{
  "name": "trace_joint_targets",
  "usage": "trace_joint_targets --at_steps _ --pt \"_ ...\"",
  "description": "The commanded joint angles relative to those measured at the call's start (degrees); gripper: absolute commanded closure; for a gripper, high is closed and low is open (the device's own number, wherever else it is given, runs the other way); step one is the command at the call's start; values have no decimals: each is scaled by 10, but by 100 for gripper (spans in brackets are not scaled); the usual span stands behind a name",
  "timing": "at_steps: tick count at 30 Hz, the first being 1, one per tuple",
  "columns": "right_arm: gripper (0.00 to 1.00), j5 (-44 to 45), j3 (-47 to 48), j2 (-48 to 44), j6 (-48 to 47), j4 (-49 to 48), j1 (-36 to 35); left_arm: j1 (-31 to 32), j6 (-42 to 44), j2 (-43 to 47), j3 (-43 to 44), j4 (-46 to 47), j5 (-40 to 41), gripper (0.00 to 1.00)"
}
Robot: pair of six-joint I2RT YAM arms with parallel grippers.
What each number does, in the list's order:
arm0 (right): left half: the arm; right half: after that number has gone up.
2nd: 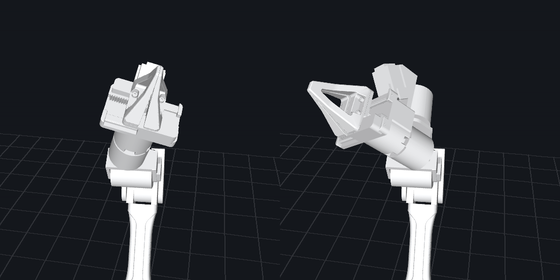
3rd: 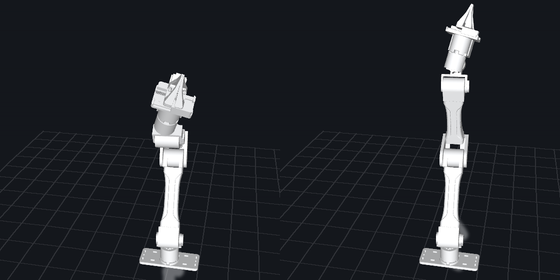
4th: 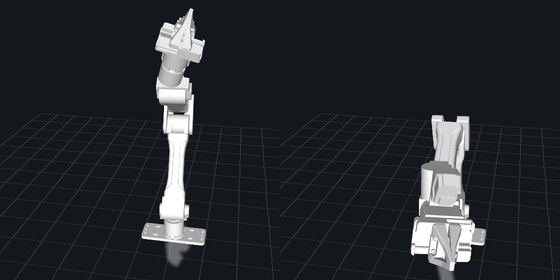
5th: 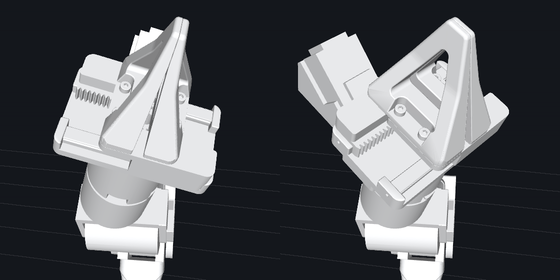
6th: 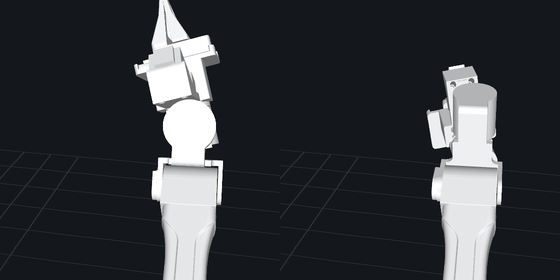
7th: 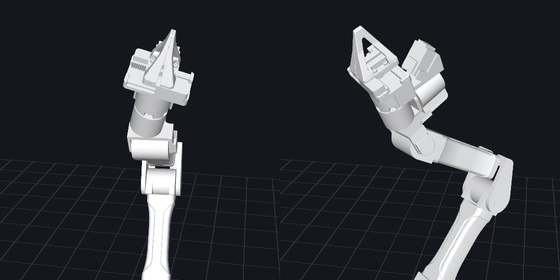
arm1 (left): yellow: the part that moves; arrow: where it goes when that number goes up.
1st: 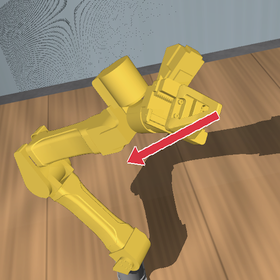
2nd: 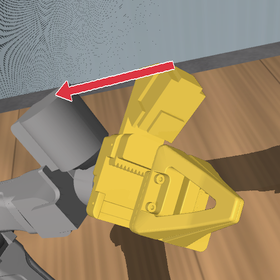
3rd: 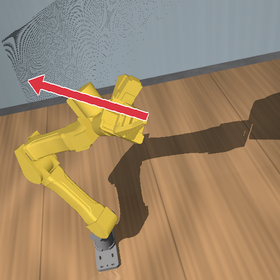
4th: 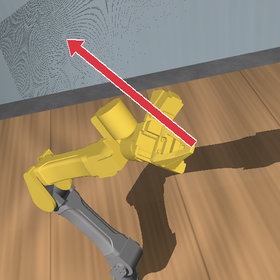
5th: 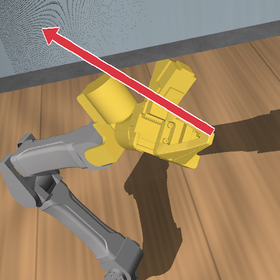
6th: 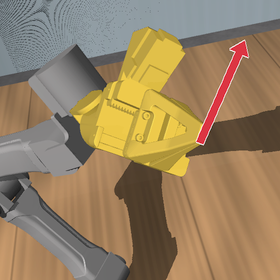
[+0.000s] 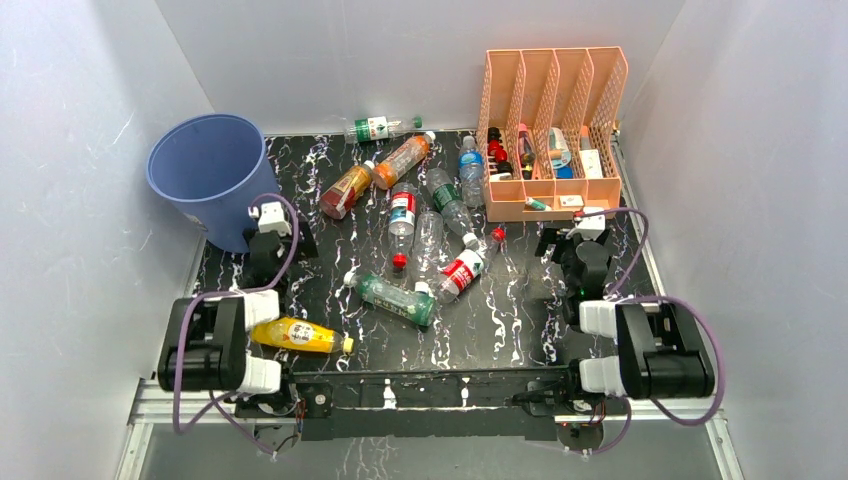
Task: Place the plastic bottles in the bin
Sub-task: Pick up the plastic bottle at the center of the board.
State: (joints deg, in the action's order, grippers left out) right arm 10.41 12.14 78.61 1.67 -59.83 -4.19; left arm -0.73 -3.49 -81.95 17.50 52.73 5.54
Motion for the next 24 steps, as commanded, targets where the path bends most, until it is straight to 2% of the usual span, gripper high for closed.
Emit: trace_joint_targets --at_steps 1,5,9,15,20,24 --pt "2 -54 8 -84 -5 65 0 -4 -50 94 52 -175 15 2" --pt "2 -101 13 -167 13 108 0 -2 -82 172 84 -264 6 2" --pt "2 -148 59 -234 55 217 -1 0 -108 236 118 -323 -38 2" --pt "2 -186 199 -284 81 397 -1 2 -150 280 193 -431 -79 2" --pt "2 -202 338 -290 81 519 -2 2 -194 303 260 -476 -194 2" --pt "2 -219 436 -299 81 620 -1 2 -242 320 339 -556 -242 2"
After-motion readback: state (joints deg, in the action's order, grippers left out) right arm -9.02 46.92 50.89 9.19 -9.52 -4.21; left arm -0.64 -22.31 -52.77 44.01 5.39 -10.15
